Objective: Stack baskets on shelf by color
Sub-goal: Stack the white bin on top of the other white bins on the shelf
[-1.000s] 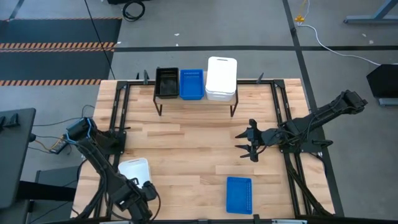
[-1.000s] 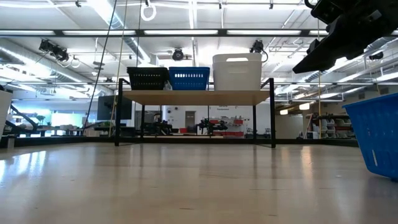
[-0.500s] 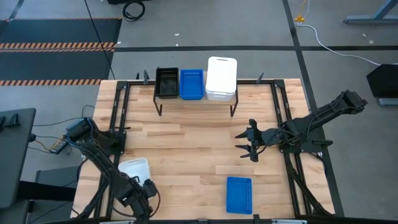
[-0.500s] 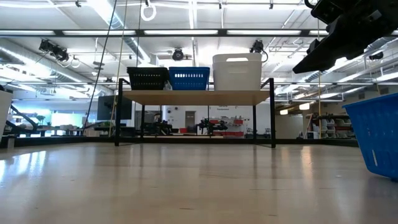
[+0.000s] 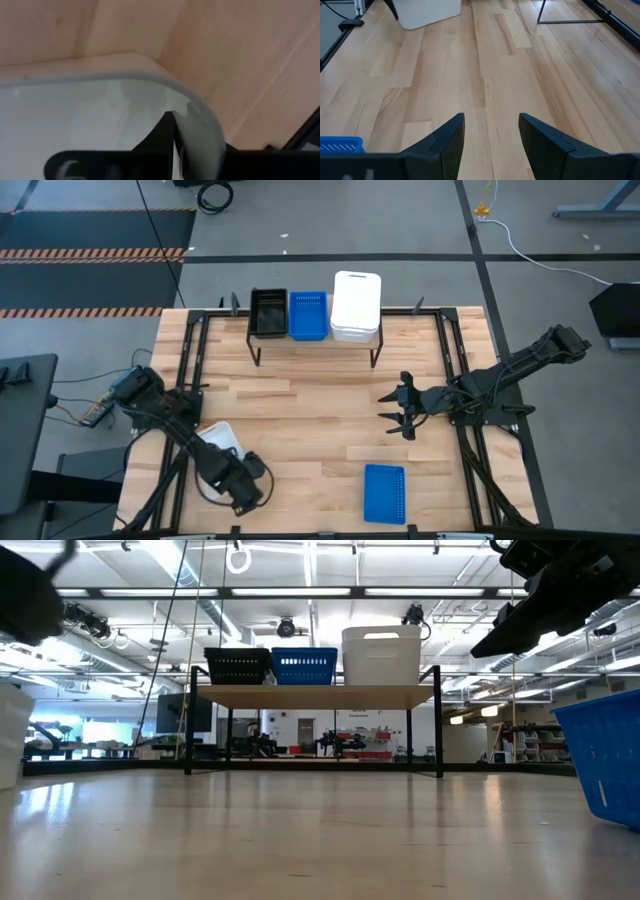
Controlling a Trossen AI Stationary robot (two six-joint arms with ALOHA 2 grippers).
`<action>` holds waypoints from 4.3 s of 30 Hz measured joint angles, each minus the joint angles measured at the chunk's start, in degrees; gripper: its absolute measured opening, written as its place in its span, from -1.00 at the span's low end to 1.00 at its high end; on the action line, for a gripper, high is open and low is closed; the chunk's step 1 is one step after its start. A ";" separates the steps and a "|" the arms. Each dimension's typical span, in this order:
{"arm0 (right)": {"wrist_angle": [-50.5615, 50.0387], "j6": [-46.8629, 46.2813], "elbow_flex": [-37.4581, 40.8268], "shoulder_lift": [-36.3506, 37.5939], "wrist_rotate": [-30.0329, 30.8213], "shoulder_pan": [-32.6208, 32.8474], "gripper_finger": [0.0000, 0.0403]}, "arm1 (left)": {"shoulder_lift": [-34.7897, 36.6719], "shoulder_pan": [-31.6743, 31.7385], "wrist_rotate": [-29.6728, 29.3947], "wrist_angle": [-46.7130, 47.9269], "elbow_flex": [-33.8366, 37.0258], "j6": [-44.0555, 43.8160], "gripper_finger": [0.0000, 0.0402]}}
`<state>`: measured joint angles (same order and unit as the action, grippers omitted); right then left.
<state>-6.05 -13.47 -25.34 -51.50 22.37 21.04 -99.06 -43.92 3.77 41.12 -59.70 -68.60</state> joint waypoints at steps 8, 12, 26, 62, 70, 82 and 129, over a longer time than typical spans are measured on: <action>-0.04 0.06 0.00 0.01 0.01 0.00 -0.03 | 0.06 7.73 2.01 9.58 -6.32 12.82 -0.97; -0.04 -0.01 0.00 0.00 0.02 0.00 -0.03 | 0.06 12.24 -1.20 22.58 -15.36 21.05 -0.97; -0.08 -0.05 0.00 0.00 0.48 -0.02 -0.03 | 0.14 27.65 -25.47 38.59 -46.01 55.10 -0.97; 3.70 6.16 -0.02 0.02 5.12 -8.39 -0.03 | -1.52 60.57 -6.44 -4.63 -52.48 101.20 -0.96; 3.71 5.98 -0.04 0.01 4.98 -9.25 -0.03 | -6.47 62.83 -1.48 -8.64 -52.46 102.44 -0.96; 3.42 7.23 -0.03 0.00 4.94 -9.29 -0.03 | -8.82 62.16 -0.43 -6.67 -52.43 100.34 -0.95; 0.83 6.11 -0.02 0.00 4.55 -9.29 -0.03 | -4.64 58.32 -15.02 -1.74 -52.46 94.63 -0.55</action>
<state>-5.22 -7.35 -25.36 -51.51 26.92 11.75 -103.70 14.40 -11.25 39.38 -112.16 26.03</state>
